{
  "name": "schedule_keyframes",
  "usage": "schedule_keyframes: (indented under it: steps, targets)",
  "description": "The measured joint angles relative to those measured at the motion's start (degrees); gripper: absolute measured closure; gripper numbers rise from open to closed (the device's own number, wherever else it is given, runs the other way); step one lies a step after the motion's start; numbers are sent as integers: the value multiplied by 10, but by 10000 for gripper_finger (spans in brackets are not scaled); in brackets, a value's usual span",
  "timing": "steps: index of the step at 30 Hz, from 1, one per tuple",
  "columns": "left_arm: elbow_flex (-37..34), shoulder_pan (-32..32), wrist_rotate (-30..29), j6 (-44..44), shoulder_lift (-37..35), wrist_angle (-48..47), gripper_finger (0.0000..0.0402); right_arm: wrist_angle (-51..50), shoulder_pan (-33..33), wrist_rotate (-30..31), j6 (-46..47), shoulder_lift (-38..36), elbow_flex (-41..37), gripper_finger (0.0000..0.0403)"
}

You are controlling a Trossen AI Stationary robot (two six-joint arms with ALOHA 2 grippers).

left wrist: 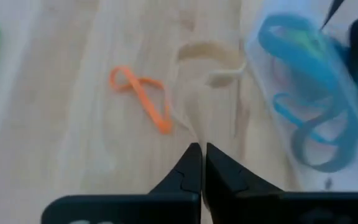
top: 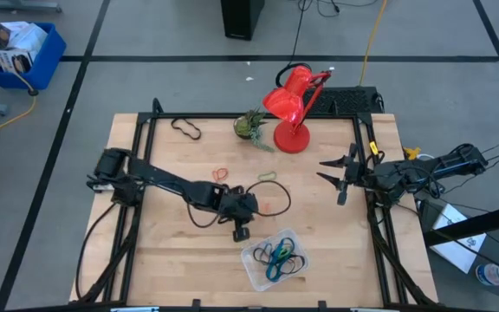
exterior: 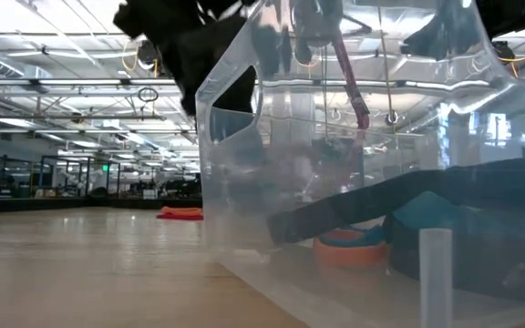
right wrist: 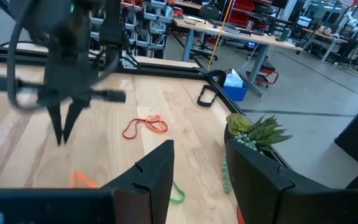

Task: Pick and place rubber bands into bin
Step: Put the brown rubber band into the transparent container

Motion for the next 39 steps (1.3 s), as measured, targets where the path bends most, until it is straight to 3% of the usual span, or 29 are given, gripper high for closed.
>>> schedule_keyframes:
  steps: [8, 13, 19, 27, 39]
  targets:
    - [0, 11, -25, 34, -161, -15, 397, 2, 0, 0, -2, 0, 0, 259]
    - [0, 11, -69, 98, -264, 26, 396, 2, 0, 0, -2, 0, 0, 259]
    - [0, 10, -76, 181, -353, 81, 396, 4, 0, 0, -2, 0, 0, 259]
    - [0, 7, -75, 257, -375, 135, 398, 6, 0, 0, -2, 0, 0, 259]
    - [6, -15, -74, 257, -366, 172, 398, 6, 0, 2, -5, 0, 0, 259]
